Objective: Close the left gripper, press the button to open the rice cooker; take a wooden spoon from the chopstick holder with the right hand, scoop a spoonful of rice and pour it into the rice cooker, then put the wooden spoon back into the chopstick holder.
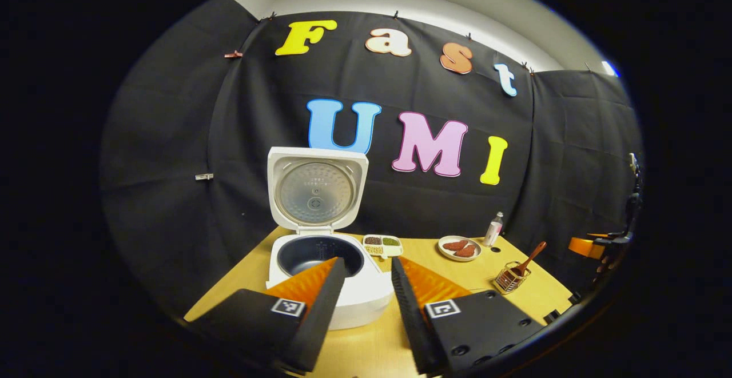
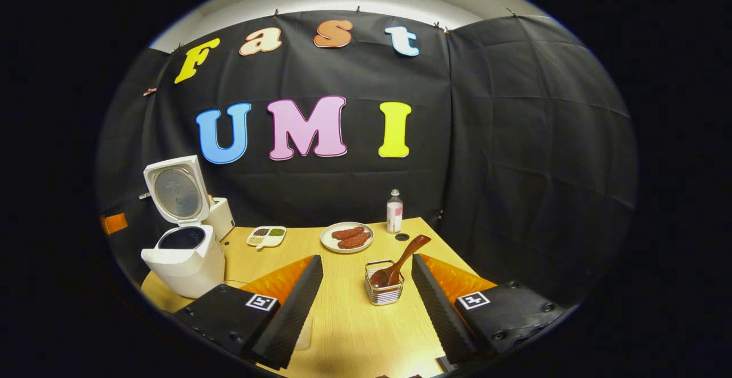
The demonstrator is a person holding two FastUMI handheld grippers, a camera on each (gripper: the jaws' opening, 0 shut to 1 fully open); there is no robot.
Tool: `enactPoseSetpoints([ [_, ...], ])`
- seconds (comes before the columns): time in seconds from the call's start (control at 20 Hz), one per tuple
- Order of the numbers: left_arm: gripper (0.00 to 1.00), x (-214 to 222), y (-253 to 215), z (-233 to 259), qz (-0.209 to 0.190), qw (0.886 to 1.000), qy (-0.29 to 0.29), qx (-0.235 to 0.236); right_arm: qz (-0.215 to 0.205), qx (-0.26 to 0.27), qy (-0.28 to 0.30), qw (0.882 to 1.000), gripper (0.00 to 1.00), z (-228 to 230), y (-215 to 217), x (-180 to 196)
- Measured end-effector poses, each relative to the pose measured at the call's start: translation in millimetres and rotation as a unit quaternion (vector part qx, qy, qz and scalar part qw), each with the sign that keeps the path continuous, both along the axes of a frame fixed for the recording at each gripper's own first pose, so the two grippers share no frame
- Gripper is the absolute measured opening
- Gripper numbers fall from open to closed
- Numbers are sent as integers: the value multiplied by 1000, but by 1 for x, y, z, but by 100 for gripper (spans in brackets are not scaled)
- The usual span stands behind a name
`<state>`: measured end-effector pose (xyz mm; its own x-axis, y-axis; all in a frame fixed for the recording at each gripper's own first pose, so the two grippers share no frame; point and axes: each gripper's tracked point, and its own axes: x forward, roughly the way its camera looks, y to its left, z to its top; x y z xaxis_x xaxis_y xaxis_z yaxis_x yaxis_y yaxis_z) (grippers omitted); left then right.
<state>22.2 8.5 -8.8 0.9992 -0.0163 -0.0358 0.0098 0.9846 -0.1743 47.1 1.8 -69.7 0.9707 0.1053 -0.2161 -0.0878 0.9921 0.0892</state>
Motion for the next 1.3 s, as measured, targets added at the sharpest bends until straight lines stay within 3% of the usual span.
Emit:
enactPoseSetpoints([
  [0.05, 72, -2, -2, -1, 10, 1000, 1, -2, 3, 8, 10, 1000, 98, -4, -2, 10],
  [0.1, 93, -2, 0, 0, 23, 1000, 0, -3, 7, 16, 19, 1000, 98, -8, -6, 19],
  [0.15, 99, -2, -3, 1, 36, 999, -5, -3, 11, 21, 26, 999, 98, -13, -8, 29],
  [0.45, 95, -20, -26, -11, 89, 996, 23, -10, 29, 28, 82, 996, 98, -59, -31, 88],
  [0.7, 95, -35, -49, -16, 136, 990, 42, 18, 30, 58, 135, 989, 98, -104, -42, 131],
  [0.95, 95, -29, -74, -14, 147, 987, 57, 44, 46, 63, 177, 981, 99, -152, -39, 168],
  [1.1, 95, -26, -90, -10, 146, 986, 61, 60, 49, 46, 170, 983, 99, -162, -36, 189],
  [1.25, 95, -26, -107, -17, 133, 986, 75, 67, 48, 60, 162, 984, 98, -167, -32, 210],
  [1.3, 94, -27, -112, -21, 131, 986, 82, 69, 45, 66, 152, 985, 88, -164, -34, 218],
])
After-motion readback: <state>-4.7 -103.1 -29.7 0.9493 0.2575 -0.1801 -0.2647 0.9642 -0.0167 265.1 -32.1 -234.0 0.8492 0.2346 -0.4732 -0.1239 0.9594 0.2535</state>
